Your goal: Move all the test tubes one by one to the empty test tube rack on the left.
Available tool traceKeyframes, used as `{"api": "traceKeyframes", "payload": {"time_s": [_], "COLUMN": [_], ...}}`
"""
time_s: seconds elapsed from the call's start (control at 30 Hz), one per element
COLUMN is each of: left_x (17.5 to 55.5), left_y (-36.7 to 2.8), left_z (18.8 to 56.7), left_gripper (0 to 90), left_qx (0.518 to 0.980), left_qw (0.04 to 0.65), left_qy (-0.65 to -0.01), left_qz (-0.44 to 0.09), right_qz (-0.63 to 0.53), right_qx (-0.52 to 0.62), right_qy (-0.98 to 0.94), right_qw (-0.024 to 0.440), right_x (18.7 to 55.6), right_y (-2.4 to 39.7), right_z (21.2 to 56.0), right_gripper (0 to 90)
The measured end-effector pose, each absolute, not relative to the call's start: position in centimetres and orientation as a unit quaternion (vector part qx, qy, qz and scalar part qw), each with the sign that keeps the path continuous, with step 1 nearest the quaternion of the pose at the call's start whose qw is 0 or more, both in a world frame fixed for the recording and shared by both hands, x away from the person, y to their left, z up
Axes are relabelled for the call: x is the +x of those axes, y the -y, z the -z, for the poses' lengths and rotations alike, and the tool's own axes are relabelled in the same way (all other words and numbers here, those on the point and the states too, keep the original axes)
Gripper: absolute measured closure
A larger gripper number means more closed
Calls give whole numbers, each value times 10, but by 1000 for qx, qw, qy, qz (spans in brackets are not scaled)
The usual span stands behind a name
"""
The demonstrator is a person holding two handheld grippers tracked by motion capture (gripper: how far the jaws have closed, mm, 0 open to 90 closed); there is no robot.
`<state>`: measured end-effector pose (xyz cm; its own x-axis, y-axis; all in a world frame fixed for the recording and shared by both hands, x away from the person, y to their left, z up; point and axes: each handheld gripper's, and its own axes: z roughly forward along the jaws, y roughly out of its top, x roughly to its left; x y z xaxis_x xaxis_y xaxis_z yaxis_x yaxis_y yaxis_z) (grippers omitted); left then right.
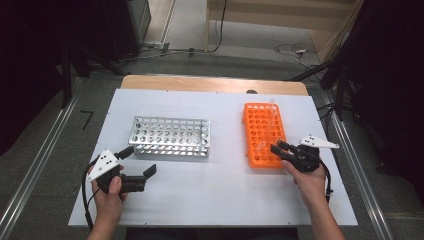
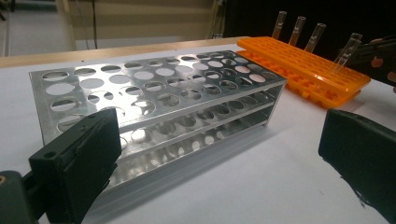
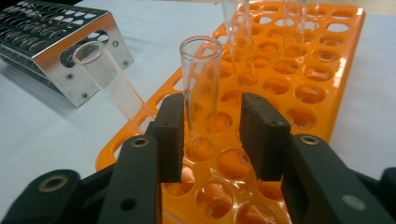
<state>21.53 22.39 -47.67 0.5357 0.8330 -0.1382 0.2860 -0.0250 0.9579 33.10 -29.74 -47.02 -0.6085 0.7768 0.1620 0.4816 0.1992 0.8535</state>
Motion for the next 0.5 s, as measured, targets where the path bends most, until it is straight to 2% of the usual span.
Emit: {"api": "traceKeyframes", "payload": {"time_s": [0.23,0.5], "left_x": [216,216], "left_y": [-222,-218], "left_z": [479,479], "left_gripper": [0,0], "left_qx": [677,683], "left_qw": [559,557], "left_qy": [-415,-409], "left_qz": [-240,-237], "right_qz": [-469,-476], "right_qx": [406,394], "right_qy": [-768,-764], "right_qw": [158,188], "right_x": [331,327], "right_y": [288,286], "right_z": [480,486], "right_gripper": [639,733]}}
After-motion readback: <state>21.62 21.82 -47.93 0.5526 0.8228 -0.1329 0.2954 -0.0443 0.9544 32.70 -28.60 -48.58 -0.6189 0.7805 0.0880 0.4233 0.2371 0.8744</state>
